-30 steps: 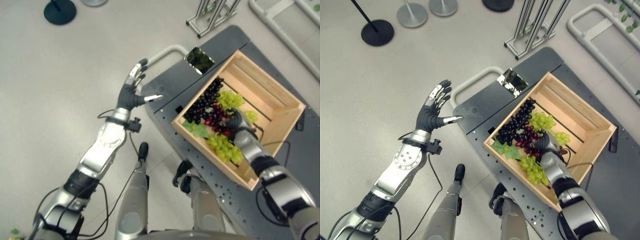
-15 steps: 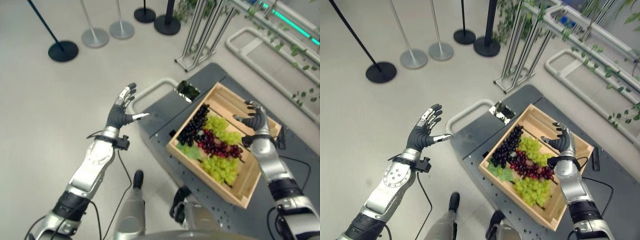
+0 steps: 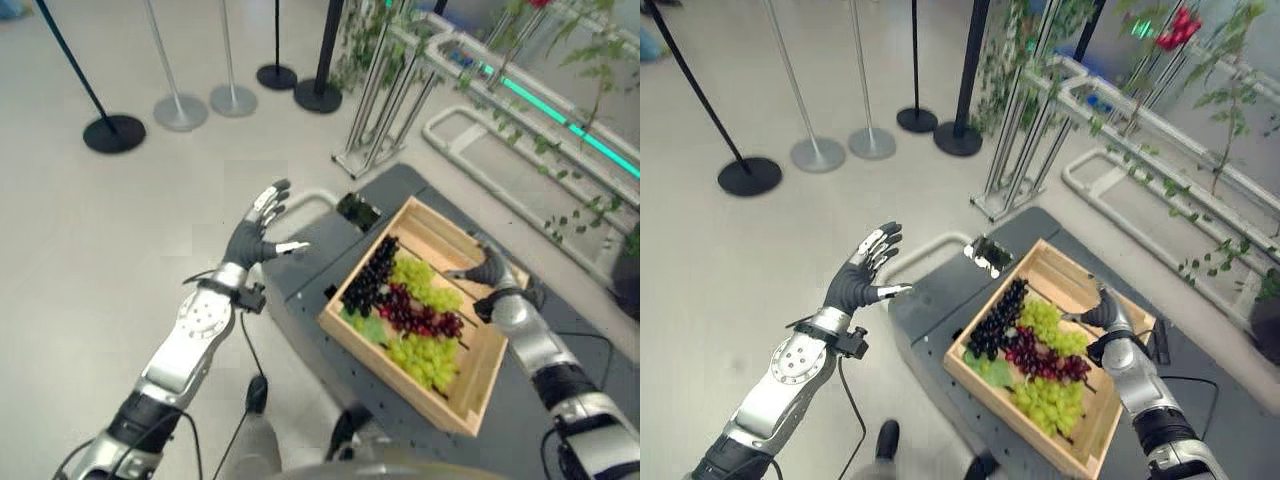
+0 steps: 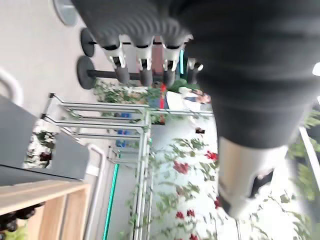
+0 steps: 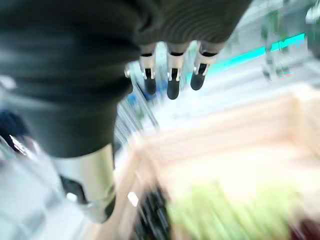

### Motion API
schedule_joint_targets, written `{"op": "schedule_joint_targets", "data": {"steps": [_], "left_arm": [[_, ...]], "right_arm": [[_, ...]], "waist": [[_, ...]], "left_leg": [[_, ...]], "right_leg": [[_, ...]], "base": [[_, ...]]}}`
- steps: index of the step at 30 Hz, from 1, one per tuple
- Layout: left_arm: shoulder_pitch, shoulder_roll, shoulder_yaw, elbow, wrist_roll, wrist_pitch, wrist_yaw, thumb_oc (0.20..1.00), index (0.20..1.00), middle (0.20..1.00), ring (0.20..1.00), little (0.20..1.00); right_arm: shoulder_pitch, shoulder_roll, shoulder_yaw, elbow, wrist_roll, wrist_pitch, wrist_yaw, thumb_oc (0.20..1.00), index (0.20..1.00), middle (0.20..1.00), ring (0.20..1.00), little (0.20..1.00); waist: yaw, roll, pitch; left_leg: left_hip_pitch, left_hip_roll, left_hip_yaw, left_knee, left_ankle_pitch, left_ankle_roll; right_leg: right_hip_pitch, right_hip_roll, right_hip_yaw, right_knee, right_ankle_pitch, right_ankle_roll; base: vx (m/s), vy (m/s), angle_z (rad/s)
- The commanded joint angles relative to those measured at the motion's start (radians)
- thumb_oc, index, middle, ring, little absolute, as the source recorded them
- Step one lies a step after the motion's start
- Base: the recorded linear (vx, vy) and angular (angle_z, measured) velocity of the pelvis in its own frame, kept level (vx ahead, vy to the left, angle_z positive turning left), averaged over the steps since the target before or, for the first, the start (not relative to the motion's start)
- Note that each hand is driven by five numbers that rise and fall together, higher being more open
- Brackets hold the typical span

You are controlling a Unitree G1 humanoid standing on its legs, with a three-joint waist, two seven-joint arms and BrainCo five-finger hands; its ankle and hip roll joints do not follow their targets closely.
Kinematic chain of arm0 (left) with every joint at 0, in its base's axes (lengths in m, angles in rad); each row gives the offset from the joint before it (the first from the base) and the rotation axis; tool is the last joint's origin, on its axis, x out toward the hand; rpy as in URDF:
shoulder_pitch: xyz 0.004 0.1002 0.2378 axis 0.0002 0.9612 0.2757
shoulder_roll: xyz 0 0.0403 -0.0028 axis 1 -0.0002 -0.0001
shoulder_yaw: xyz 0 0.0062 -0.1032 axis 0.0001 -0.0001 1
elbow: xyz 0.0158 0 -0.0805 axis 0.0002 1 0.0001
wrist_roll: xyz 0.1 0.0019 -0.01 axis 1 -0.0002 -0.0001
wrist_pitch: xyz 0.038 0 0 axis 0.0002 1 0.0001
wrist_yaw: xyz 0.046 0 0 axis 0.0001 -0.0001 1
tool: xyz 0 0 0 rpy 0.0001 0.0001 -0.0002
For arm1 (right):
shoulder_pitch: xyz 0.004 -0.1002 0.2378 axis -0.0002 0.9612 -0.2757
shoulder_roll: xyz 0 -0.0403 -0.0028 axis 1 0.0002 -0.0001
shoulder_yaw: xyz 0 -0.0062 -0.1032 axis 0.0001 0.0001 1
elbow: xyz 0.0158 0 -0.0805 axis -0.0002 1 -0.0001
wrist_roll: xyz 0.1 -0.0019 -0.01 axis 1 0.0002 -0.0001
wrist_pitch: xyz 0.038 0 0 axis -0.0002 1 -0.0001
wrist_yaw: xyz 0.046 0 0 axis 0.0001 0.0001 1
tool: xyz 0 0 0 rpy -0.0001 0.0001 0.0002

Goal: Pick up the fruits from the basket on one side to the basket on the other side

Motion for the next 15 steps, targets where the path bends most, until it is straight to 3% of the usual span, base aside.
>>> {"op": "schedule_joint_targets", "data": {"steps": [1, 3, 5, 15], "left_arm": [[-0.074, 0.001, 0.041, -0.084, -0.022, -0.053, 0.034, 1.000, 1.000, 1.000, 1.000, 1.000], [-0.114, -0.020, 0.019, -0.074, -0.012, -0.056, 0.052, 1.000, 1.000, 1.000, 1.000, 1.000], [-0.124, -0.027, 0.014, -0.073, -0.011, -0.058, 0.058, 1.000, 1.000, 1.000, 1.000, 1.000], [-0.216, -0.053, -0.045, -0.070, 0.003, -0.071, 0.114, 1.000, 1.000, 1.000, 1.000, 1.000]], "right_arm": [[-0.124, -0.031, 0.022, 0.001, -0.033, -0.006, -0.019, 1.000, 1.000, 1.000, 1.000, 1.000], [-0.151, -0.009, 0.052, 0.080, -0.024, -0.003, -0.023, 1.000, 1.000, 1.000, 1.000, 1.000], [-0.161, -0.004, 0.061, 0.105, -0.022, -0.004, -0.027, 1.000, 1.000, 1.000, 1.000, 1.000], [-0.283, 0.045, 0.161, 0.330, -0.013, 0.011, -0.046, 1.000, 1.000, 1.000, 1.000, 1.000]], "waist": [[0.026, -0.019, 0.090], [0.033, -0.002, 0.141], [0.032, 0.003, 0.153], [0.016, 0.036, 0.155]], "left_leg": [[0.006, -0.015, 0.029, 0.114, -0.137, 0.015], [-0.047, -0.006, 0.015, 0.163, -0.146, 0.007], [-0.069, -0.005, 0.009, 0.176, -0.146, 0.006], [-0.244, -0.009, 0.012, 0.231, -0.144, 0.009]], "right_leg": [[-0.069, -0.074, -0.016, -0.026, 0.124, 0.063], [-0.106, -0.076, -0.029, 0.006, 0.112, 0.054], [-0.128, -0.079, -0.032, 0.020, 0.108, 0.051], [-0.310, -0.100, -0.023, 0.086, 0.106, 0.041]], "base": [[-0.16, -0.064, 0.22], [-0.11, -0.049, 0.09], [-0.08, -0.015, 0.18], [-0.03, 0.006, 0.05]]}}
